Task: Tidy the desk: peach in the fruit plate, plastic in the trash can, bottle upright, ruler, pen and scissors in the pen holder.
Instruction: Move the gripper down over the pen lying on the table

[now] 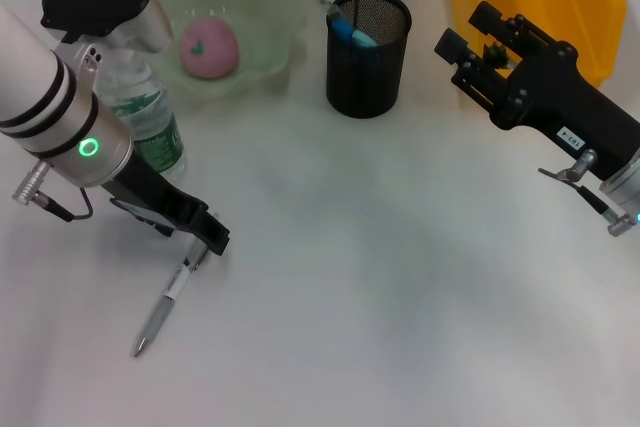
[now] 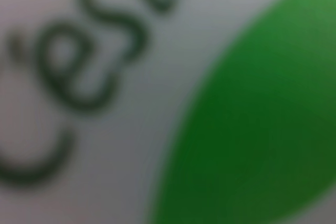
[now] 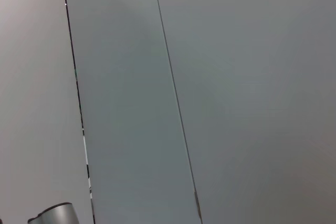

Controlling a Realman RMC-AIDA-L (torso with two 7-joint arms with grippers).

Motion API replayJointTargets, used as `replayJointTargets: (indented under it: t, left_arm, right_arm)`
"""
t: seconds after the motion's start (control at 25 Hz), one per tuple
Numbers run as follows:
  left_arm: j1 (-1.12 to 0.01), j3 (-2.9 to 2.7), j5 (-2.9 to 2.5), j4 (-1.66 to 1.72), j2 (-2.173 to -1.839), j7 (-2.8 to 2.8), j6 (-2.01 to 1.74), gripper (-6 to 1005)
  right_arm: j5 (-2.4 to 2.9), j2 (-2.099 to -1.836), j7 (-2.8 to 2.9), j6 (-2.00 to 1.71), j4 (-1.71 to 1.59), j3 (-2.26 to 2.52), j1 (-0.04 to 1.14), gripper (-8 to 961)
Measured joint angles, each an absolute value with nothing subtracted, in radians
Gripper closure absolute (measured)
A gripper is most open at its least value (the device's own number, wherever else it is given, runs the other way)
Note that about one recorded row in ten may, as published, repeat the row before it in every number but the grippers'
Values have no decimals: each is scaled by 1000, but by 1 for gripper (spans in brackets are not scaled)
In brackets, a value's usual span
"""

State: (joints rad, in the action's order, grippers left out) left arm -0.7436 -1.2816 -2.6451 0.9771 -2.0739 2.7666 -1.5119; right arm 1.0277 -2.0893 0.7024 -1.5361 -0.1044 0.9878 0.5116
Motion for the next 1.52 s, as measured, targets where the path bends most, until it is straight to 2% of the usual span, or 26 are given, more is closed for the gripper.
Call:
replayJointTargets:
  t: [1.52]
  left_arm:
    - [-728, -1362, -2688, 1118, -2078, 2860, -1599, 227]
  right_arm:
    - [1026, -2091, 704, -1518, -98, 976, 522, 371]
